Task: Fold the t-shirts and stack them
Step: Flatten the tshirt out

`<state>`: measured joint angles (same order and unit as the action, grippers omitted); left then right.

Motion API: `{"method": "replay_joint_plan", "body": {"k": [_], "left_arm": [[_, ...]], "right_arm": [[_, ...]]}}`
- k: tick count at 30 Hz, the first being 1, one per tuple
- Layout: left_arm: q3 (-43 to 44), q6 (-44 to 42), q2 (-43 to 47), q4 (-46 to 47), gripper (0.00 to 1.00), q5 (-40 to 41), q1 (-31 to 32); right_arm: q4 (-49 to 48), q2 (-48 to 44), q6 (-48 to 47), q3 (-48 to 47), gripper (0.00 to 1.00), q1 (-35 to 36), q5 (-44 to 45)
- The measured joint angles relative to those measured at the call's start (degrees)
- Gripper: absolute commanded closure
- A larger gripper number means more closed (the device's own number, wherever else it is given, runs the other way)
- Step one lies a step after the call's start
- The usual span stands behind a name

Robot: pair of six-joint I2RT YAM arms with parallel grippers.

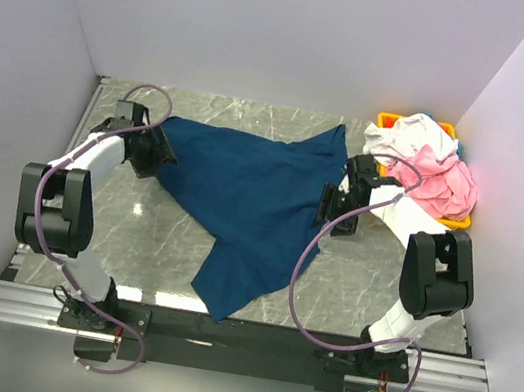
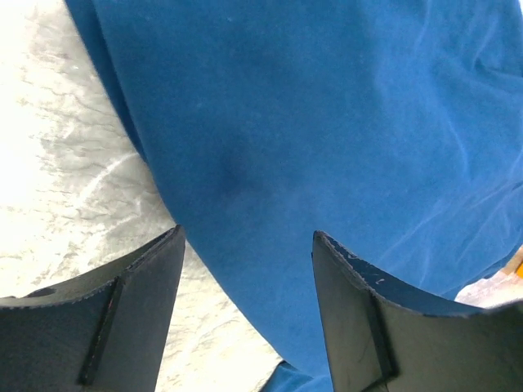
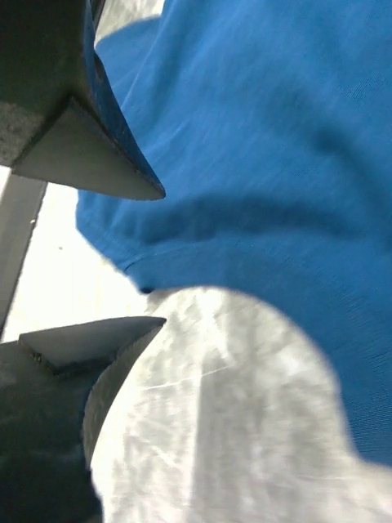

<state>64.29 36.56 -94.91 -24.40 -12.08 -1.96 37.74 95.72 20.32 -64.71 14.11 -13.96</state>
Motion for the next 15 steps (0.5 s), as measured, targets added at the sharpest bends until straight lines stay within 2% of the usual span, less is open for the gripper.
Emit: {"method": "replay_joint_plan", "body": {"k": [5,15], "left_arm": [[-0.33,0.15,-1.42,0.85,0.32,-1.09,-1.46],[-0.33,0.09,-3.37,1.4,0.32,-2.23,-2.73]], "right_arm": [[1.6,-0.02,-0.02,2.43,0.43,0.2,0.57],[3.37,0.24,-0.28,4.37,0.51,2.71,0.22]]}}
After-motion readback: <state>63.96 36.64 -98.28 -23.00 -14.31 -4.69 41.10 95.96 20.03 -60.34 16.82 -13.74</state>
